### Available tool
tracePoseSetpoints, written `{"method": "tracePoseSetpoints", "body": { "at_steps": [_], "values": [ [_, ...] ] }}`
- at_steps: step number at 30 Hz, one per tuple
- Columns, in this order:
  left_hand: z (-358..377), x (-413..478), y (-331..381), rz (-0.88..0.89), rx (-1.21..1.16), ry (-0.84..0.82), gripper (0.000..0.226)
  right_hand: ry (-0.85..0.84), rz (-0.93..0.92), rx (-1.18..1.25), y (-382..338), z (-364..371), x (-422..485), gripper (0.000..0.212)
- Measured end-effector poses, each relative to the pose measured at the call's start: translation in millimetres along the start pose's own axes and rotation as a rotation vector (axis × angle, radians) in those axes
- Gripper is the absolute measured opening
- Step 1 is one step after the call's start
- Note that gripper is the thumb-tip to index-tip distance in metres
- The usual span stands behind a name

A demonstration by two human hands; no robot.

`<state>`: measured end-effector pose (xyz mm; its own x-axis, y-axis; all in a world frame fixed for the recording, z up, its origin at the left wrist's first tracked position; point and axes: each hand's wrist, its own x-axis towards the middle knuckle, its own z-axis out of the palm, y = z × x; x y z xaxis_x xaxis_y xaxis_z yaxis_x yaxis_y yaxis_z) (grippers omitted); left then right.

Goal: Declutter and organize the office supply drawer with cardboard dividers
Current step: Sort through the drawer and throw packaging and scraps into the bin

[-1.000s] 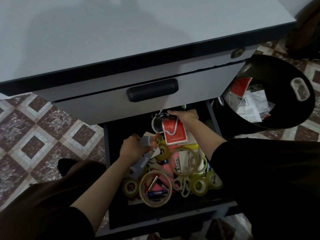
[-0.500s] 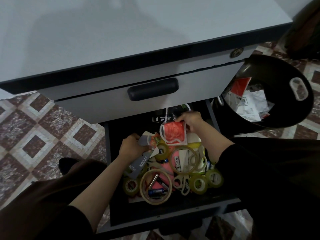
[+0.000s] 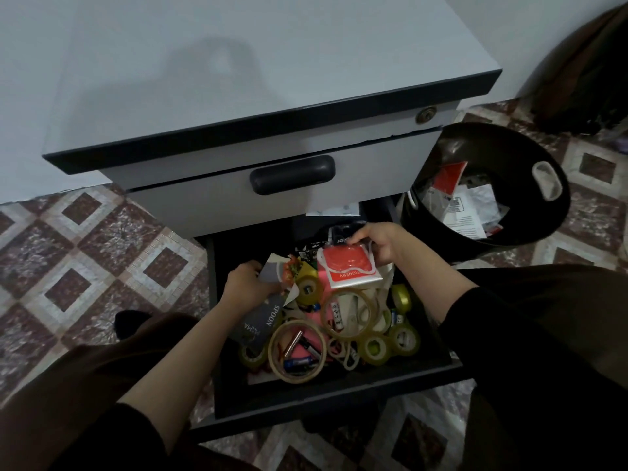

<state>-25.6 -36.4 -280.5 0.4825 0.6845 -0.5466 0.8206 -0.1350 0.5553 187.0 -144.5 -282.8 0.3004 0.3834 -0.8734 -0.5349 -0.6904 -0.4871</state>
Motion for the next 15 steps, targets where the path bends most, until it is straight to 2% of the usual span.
{"method": "tracePoseSetpoints", "body": {
  "at_steps": [4,8,12,15],
  "values": [
    [-3.1,-7.1,0.8,0.004,-0.069,-0.025,0.031,-0.069,-0.055,0.032,10.7,-7.4,-10.9,0.011],
    [-8.2,-14.1,1.9,-0.033,-0.222,-0.055,0.023,-0.112,-0.102,0.038,20.5,-14.6,-22.5,0.008],
    [-8.6,-28.5,8.1,-0.061,-0.371,-0.094,0.024,-0.145,-0.164,0.024,27.8,-18.0,-35.2,0.023],
    [-7.7,-41.2,12.3,-0.076,-0.423,-0.121,0.008,-0.134,-0.231,0.024,31.7,-20.0,-46.5,0.029]
  ]
}}
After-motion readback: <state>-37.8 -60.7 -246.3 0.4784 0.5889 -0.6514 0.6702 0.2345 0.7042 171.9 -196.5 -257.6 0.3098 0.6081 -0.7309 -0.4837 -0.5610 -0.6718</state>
